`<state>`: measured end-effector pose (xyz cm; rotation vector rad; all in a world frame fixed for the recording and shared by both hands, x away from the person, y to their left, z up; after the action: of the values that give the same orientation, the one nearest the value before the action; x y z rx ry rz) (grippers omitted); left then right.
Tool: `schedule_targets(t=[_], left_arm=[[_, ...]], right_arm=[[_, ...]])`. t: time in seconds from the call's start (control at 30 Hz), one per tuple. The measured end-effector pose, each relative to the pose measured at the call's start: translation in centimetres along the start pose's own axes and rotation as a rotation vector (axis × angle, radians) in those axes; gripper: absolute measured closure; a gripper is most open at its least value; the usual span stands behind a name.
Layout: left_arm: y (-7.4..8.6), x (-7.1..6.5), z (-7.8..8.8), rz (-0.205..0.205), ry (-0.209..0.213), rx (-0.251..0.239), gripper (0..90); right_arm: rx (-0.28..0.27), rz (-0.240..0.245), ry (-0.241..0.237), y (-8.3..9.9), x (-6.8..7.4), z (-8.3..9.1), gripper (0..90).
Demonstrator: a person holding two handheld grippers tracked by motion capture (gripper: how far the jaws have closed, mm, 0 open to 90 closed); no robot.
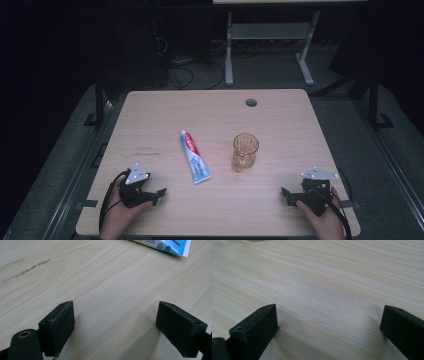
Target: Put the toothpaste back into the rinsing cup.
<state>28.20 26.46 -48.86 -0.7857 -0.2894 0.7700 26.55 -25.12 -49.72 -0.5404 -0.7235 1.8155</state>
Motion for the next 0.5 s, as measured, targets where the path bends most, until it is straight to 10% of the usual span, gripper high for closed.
schedule_targets(t=[0.5], left_arm=[[-0.51,-0.14,0.36,-0.002,0.018,0.022,33.7]], right_arm=[[-0.001,0.005,-0.003,-0.02,-0.12,-0.03,0.7]])
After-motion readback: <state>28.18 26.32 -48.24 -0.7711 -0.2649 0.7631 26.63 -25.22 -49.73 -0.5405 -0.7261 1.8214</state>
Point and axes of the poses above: each handheld gripper's, and its own axes: z roughly backward along the jaws, y roughly out of its underside, x roughly to its left, the point moved 2 cm from there along -z, roughly forward along the jaws, and after that the axes turned 4 degrees about y, right-handed, at the moved point
